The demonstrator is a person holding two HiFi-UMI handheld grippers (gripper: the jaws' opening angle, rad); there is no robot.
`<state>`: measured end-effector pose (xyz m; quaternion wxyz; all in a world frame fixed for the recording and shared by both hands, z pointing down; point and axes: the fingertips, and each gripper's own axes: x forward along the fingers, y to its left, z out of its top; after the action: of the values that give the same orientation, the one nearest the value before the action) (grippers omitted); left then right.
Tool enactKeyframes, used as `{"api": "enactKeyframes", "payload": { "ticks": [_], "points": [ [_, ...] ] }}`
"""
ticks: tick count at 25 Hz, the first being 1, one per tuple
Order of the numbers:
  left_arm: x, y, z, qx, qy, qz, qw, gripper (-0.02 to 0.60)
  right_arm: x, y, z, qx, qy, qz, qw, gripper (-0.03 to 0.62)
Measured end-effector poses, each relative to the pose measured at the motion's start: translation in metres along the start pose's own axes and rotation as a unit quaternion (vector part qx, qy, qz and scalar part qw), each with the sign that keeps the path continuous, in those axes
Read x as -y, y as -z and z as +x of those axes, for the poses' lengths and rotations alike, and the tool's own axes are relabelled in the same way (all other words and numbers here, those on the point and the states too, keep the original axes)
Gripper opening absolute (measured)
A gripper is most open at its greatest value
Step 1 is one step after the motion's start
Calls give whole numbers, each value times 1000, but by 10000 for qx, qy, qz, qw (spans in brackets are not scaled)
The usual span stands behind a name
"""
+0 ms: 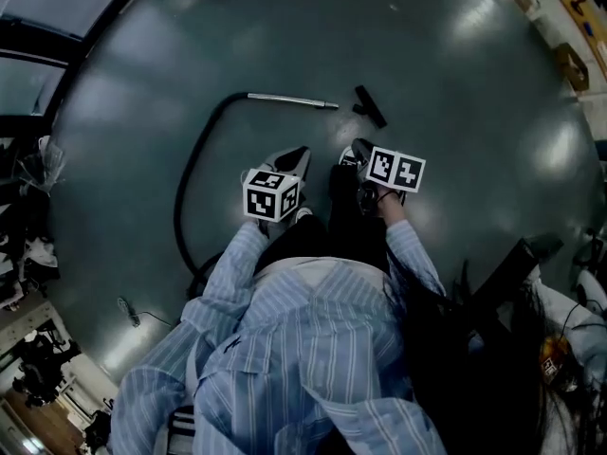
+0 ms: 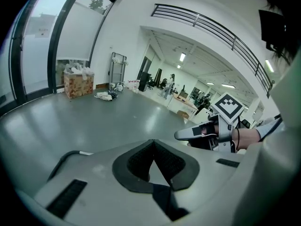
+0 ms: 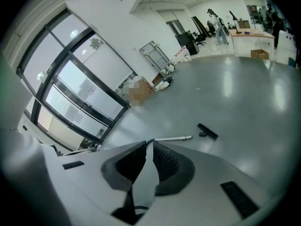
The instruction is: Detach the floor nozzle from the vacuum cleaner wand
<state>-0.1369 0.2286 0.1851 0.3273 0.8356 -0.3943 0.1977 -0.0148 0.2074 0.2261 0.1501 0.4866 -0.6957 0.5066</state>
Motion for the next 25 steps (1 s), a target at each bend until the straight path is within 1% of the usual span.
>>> {"api": "enactKeyframes", "payload": {
  "ticks": [3, 6, 9, 13, 18, 22, 25],
  "points": [
    [-12, 29, -46, 119, -87, -179, 9997, 8, -29, 41, -15, 118, -19, -38, 9999, 52],
    [-22, 54, -81, 225, -140, -431, 9987, 8, -44, 79, -28, 130, 67, -31, 9999, 51],
    [-18, 69, -107, 305, -117, -449, 9985, 8, -54, 111, -47, 97, 176, -83, 9998, 51],
    [10, 86, -124, 405, 26, -414, 9983, 8, -59, 140, -78, 93, 234, -207, 9995, 51],
    [48, 99, -127, 380, 239, -326, 9985, 8, -62, 155, -110, 113, 228, -347, 9991, 51],
    [77, 106, -129, 386, 270, -200, 9987, 8, -57, 169, -131, 71, 157, -486, 9987, 51],
    [93, 112, -135, 454, 224, -194, 9985, 8, -54, 181, -148, 69, 100, -644, 9978, 51]
  ]
}}
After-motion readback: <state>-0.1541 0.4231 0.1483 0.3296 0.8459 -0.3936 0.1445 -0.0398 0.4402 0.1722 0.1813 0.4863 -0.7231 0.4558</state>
